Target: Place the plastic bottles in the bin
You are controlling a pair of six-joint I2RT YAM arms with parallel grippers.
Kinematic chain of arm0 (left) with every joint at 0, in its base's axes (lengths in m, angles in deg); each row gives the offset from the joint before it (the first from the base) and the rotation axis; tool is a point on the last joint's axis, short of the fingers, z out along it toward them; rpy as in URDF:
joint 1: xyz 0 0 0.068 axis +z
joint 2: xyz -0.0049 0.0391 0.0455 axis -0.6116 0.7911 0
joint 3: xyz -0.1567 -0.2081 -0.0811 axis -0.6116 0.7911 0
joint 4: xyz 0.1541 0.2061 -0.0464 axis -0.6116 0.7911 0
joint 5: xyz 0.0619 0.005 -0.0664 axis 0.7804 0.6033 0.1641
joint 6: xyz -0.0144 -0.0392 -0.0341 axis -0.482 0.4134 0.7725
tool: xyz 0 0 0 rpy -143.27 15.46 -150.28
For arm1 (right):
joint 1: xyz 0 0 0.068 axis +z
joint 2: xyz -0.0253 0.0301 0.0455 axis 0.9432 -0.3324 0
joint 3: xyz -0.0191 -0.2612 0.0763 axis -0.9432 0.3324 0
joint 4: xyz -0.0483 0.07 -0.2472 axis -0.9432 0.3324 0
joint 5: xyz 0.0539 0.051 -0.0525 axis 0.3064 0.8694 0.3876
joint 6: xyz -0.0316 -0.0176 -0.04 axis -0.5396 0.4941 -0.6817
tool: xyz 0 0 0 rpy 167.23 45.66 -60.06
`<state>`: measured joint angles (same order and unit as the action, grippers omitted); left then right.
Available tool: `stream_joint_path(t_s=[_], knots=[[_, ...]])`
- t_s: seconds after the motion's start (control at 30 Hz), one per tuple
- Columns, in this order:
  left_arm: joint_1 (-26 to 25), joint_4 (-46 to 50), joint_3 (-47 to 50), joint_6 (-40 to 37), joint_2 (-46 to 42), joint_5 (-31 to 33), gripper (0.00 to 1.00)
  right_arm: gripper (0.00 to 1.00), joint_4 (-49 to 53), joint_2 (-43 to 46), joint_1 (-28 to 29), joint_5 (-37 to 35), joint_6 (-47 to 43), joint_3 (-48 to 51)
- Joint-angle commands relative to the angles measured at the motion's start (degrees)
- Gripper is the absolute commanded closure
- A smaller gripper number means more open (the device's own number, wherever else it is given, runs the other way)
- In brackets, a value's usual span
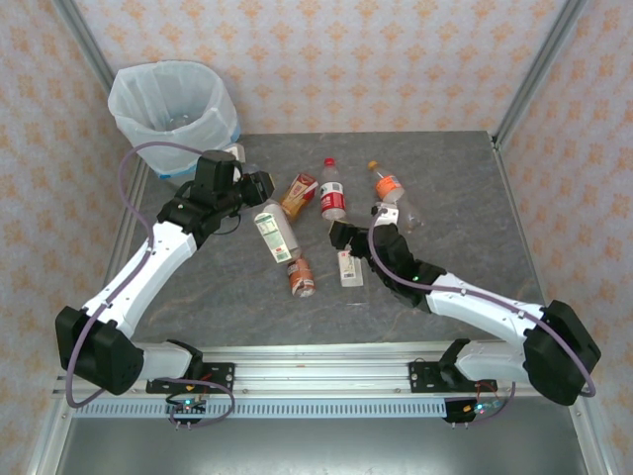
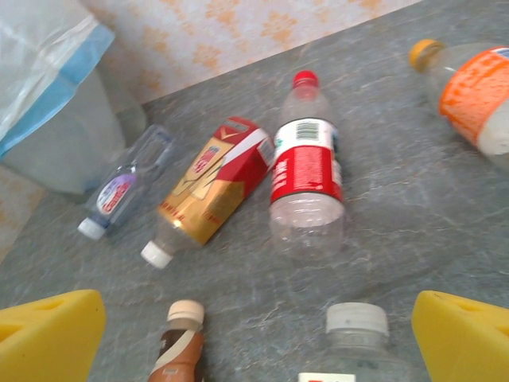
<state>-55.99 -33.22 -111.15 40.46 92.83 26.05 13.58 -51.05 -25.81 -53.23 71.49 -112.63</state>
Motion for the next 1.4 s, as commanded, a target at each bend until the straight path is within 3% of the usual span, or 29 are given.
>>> stream_joint_path(t_s=[0.0, 0.43, 0.9, 1.17, 1.37], knots=[[0.21, 1.38, -2.93, -2.34, 0.55, 2.88, 0.67, 0.01, 1.92, 1.27, -0.81, -4.07, 3.93, 0.81], [0.68, 4.31, -14.89, -7.25, 6.66, 8.9, 0.66, 0.01, 2.6, 1.63, -2.31, -6.91, 9.95, 2.17], [2.71, 2.76, -26.19, -11.18, 11.61, 9.58, 0.66, 0.01, -0.75, 5.6, -2.49, -7.21, 9.58, 6.54], [6.61, -0.85, -34.65, -14.78, 14.1, 10.5, 0.65, 0.01, -0.45, 5.28, -2.49, -6.08, 7.67, 5.63], [10.94, -11.27, -34.48, -14.92, 13.22, 14.61, 0.64, 0.01, -1.35, 5.32, -2.48, -6.73, 8.17, 5.9]])
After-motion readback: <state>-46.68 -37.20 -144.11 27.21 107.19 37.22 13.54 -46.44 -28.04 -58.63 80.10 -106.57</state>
